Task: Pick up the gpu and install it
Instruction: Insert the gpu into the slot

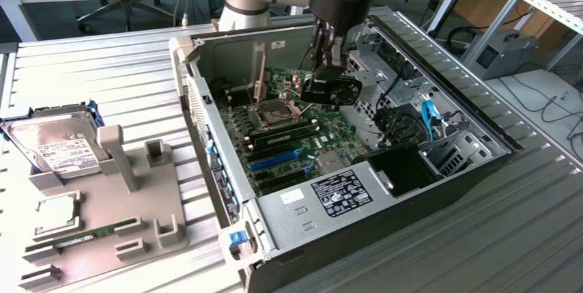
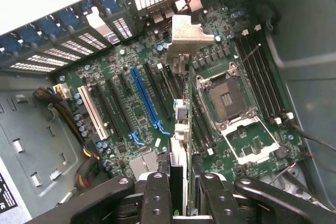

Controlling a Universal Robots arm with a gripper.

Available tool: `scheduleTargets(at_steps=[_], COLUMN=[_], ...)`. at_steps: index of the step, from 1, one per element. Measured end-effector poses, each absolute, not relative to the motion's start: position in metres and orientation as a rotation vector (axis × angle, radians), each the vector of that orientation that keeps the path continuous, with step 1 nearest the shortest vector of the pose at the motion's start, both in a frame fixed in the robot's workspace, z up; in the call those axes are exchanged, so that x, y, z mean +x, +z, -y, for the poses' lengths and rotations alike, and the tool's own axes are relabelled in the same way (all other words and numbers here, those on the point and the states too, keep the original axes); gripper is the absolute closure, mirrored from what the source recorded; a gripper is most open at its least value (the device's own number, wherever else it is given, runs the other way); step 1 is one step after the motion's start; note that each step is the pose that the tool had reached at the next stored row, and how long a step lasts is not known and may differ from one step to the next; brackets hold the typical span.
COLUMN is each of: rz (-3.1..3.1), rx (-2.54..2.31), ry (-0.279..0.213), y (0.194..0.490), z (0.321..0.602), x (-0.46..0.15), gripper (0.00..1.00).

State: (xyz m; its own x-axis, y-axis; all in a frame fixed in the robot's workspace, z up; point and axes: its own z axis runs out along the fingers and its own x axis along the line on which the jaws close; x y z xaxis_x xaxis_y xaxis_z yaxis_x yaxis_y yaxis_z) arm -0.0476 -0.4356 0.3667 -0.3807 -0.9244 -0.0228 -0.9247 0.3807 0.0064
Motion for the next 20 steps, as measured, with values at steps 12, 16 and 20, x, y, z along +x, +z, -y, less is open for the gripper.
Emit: scheduleTargets(at_steps=[12, 16, 20], rz=[-2.543, -2.525, -2.500], rx=[-1.819, -1.844, -1.878], ry=[0.029, 0.029, 0.029], y=[0.3667, 0.3667, 0.3667], z=[0.4356, 0.4356, 0.4356], x=[-0.0476, -0.0476, -0.0476], gripper=[0.74, 0.74, 0.74])
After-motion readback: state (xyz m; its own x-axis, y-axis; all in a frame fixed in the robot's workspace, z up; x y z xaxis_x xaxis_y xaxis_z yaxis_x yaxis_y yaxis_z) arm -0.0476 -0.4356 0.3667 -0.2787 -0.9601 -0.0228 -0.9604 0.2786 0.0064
